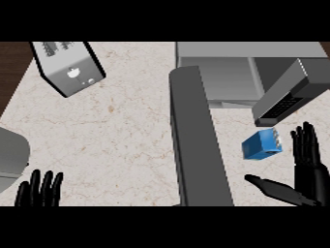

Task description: Pick up the milk, place it into the microwave and close the microwave

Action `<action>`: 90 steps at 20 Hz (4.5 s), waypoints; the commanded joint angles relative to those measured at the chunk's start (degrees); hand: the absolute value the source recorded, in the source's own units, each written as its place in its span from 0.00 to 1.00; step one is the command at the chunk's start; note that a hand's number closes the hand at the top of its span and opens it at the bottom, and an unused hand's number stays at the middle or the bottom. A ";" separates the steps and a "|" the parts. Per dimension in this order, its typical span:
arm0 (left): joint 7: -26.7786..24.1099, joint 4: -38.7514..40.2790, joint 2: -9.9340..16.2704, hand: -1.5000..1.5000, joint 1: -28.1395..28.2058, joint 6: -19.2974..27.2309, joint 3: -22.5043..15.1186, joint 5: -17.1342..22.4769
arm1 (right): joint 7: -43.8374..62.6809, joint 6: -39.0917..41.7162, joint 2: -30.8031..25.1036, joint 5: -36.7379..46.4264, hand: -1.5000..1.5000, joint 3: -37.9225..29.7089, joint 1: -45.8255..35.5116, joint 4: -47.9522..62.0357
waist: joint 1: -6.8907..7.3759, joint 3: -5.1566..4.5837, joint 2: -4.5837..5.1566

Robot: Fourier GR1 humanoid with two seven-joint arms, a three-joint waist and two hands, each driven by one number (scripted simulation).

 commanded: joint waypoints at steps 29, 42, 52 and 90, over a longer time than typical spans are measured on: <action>-6.94 -0.90 5.91 0.00 6.05 -0.80 -1.03 4.48 | -39.51 4.09 -6.38 -0.38 0.00 -8.24 -17.42 53.15 | 0.12 0.02 0.05; -11.85 0.98 7.74 0.00 9.45 -1.54 -0.57 6.05 | -36.34 -2.93 -6.55 -3.06 0.00 -11.49 -28.18 61.25 | 0.44 0.01 0.03; -10.90 1.49 7.17 0.00 8.17 -0.79 -3.60 4.58 | -39.36 -11.51 -9.77 -1.35 1.00 -13.91 -36.13 69.45 | 0.93 0.06 0.23; -11.24 -1.18 8.90 0.00 9.60 1.74 -4.15 6.17 | -24.26 10.37 -7.03 -2.99 1.00 2.22 -11.01 21.21 | -1.29 -0.13 -0.46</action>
